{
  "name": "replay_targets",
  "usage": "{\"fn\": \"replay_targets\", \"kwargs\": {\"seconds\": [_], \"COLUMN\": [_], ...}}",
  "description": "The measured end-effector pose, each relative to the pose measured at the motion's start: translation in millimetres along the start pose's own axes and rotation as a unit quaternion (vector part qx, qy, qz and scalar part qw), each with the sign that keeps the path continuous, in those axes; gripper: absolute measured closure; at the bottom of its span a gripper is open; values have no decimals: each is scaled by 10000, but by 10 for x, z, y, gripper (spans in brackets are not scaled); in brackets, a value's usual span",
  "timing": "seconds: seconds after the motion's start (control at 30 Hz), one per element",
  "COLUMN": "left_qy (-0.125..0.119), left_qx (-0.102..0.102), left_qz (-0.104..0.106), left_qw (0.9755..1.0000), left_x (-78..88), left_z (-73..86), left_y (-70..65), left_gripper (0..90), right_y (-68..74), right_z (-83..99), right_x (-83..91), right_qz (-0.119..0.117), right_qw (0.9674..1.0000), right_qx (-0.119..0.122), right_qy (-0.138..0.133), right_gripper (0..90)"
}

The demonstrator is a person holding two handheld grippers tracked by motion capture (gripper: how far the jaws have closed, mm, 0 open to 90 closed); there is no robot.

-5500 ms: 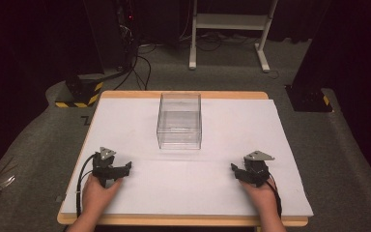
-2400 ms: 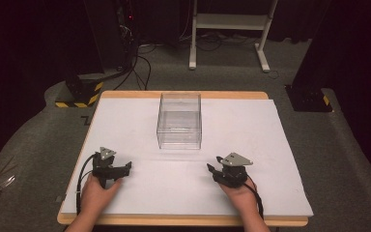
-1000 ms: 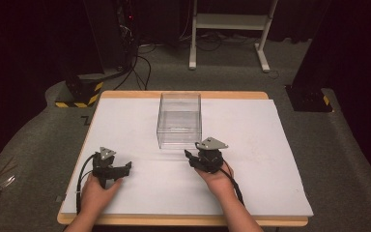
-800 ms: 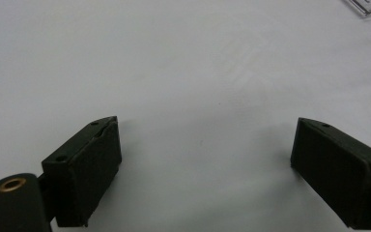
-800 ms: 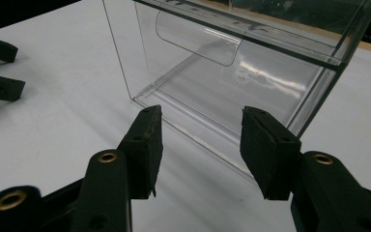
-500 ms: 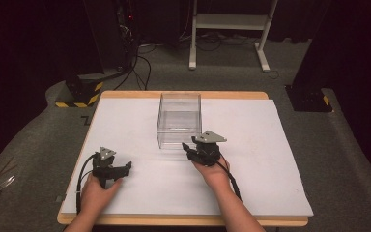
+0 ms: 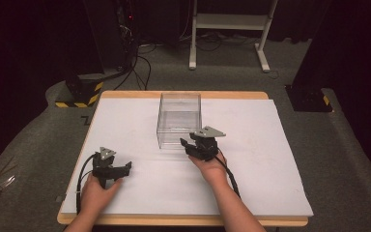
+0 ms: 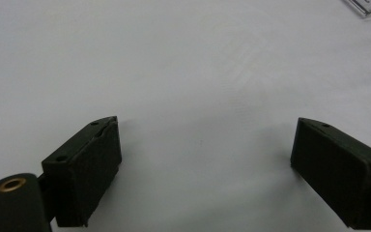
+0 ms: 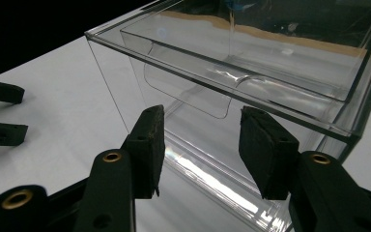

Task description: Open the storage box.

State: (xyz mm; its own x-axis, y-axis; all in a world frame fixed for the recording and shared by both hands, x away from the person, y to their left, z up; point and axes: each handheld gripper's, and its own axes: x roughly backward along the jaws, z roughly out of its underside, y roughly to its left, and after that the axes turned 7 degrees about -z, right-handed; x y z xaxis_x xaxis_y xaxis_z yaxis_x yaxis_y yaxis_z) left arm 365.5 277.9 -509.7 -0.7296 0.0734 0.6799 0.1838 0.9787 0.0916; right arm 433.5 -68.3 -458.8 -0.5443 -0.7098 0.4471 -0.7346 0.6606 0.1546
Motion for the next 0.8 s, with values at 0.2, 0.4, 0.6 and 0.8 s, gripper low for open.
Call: {"fn": "replay_targets", "kwargs": {"seconds": [0.2, 0.4, 0.6, 0.8], "left_qy": [-1, 4, 5, 3], "left_qx": [0, -9, -12, -10], "left_qz": [-1, -3, -4, -5], "left_qw": [10000, 10000, 10000, 10000], "left_x": [0, 1, 1, 1], "left_z": [0, 0, 0, 0], "left_y": [0, 0, 0, 0], "left_gripper": [110, 110, 110, 110], "right_y": [-43, -83, -110, -137], "right_z": [19, 29, 24, 32], "right_x": [-48, -85, -93, -108], "right_qz": [-130, -259, -336, -426], "right_qw": [9999, 9996, 9992, 9988], "right_qx": [-10, 8, 54, 73], "right_qy": [-67, -132, -217, -244], "right_gripper": [557, 593, 590, 645]}}
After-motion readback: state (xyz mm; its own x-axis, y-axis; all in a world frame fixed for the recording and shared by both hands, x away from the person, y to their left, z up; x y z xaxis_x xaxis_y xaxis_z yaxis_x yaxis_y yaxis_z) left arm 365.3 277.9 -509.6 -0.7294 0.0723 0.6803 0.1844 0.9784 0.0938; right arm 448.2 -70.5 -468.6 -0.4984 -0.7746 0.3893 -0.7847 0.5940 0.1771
